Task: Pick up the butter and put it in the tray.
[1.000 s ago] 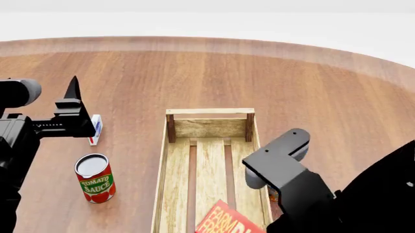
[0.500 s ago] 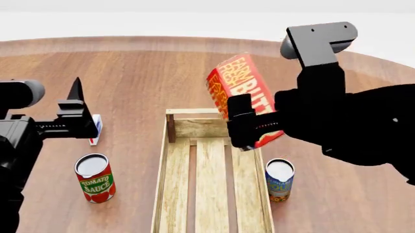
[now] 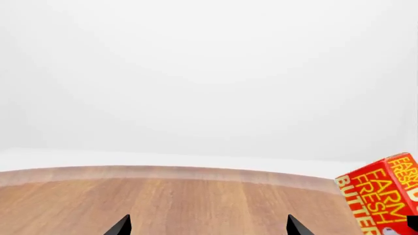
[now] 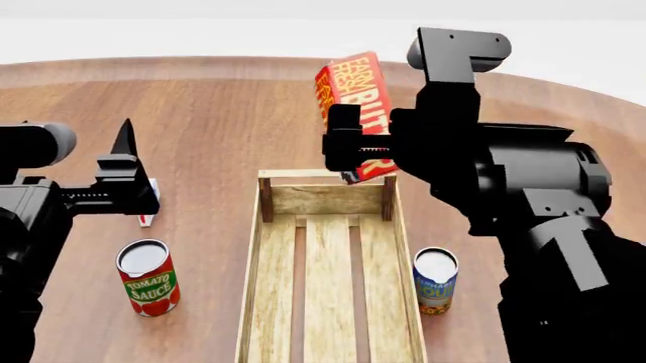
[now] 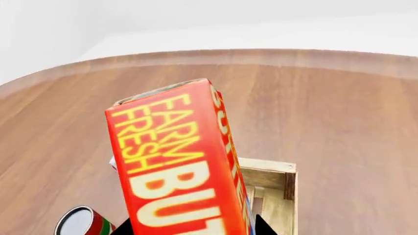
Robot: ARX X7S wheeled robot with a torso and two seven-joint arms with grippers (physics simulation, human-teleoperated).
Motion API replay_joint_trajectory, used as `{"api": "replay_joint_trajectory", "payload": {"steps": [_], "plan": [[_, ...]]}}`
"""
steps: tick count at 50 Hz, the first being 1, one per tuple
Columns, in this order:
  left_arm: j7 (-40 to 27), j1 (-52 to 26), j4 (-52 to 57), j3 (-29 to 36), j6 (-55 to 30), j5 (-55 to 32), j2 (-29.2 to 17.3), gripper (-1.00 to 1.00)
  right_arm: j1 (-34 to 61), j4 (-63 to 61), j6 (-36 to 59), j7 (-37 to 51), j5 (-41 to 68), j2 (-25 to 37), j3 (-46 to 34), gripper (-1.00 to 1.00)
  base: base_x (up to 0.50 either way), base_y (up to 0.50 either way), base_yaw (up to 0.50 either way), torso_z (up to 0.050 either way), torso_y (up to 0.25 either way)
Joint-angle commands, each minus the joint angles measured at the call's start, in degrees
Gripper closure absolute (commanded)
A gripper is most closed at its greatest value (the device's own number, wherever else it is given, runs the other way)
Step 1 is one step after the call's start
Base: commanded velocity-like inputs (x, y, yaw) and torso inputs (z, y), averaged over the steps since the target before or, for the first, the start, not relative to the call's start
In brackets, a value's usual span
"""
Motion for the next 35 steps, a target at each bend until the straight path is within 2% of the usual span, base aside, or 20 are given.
{"api": "replay_joint_trajectory", "payload": {"steps": [1,7,13,35], "plan": [[-0.32,-0.23,0.29,0.27,-0.23,-0.40,-0.03,-1.00,-3.17,5.21,2.34,-6.25,-28.79,-6.89,28.93,1.00,0.00,0.00,0.00,0.000,0.000],[-0.30,0.07,0.03,0.18,0.15,-0.49,-0.20,-1.00,-5.10,5.21,5.00,-9.69,-52.04,-8.91,51.01,1.00,0.00,0.00,0.00,0.000,0.002],[-0.26,0.19,-0.30,0.01,0.44,-0.66,-0.38,-1.00,-7.14,5.21,6.02,-11.30,-64.42,-10.24,62.41,1.00,0.00,0.00,0.00,0.000,0.002],[-0.32,0.78,-1.03,0.04,1.44,-0.89,-0.87,-1.00,-9.86,5.21,13.68,-10.45,-64.40,-10.45,63.05,1.00,0.00,0.00,0.00,0.001,0.001]]}}
